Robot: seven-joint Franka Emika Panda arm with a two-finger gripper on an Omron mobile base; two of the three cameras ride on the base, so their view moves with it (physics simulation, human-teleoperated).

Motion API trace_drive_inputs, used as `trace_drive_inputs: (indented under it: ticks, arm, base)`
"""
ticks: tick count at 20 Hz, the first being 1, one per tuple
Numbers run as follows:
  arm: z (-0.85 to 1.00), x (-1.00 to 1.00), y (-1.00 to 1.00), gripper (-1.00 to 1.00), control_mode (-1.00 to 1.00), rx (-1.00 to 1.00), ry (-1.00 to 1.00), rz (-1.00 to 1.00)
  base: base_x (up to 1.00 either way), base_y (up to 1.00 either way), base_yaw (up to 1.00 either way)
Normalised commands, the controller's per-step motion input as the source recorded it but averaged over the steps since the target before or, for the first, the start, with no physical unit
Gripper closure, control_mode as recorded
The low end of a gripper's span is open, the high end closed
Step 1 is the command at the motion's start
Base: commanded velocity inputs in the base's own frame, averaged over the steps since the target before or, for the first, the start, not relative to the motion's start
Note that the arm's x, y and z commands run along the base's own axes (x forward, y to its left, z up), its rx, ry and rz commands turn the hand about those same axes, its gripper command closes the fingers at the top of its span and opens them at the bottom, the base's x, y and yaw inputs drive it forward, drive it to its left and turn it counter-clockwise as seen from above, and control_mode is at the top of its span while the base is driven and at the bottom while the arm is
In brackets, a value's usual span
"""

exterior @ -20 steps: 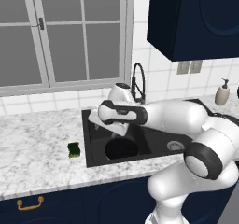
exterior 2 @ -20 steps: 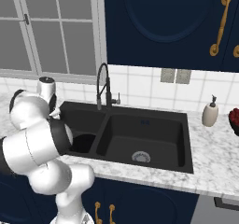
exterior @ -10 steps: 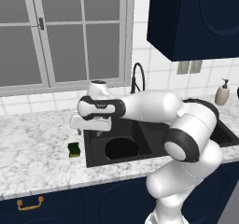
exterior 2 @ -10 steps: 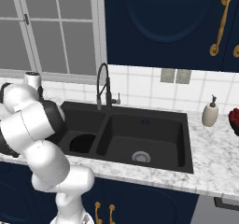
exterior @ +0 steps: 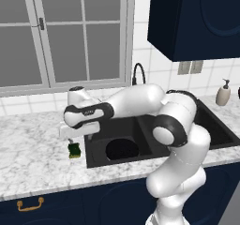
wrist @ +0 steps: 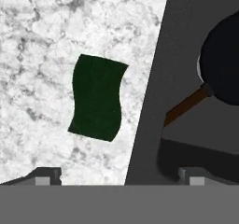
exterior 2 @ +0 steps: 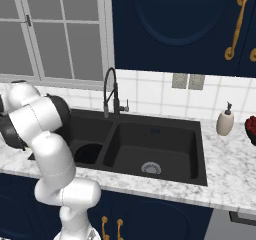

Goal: Pick the pan and sponge and place them into the sink. Then turn on the water.

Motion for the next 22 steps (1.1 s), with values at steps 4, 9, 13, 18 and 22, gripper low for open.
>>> trace_drive_inputs:
  ticks: [4, 9, 13, 18, 22]
  arm:
    - [-0.51, 0.28, 0.05, -1.00, -1.00, -0.04, -0.06, 0.10]
    - [-0.08, 0.14, 0.26, -1.00, -1.00, 0.00, -0.01, 0.02]
    - [-0.08, 0.05, 0.22, -1.00, -1.00, 0.00, 0.00, 0.00]
    - [-0.36, 0.00, 0.00, -1.00, -1.00, 0.00, -0.03, 0.00]
    - [-0.40, 0.02, 0.00, -1.00, -1.00, 0.00, 0.00, 0.00]
  base:
    - [0.00, 0.00, 0.00]
    - [0.00, 0.00, 0.00]
    - [0.00, 0.00, 0.00]
    - [0.00, 0.00, 0.00]
    - [0.00, 0.00, 0.00]
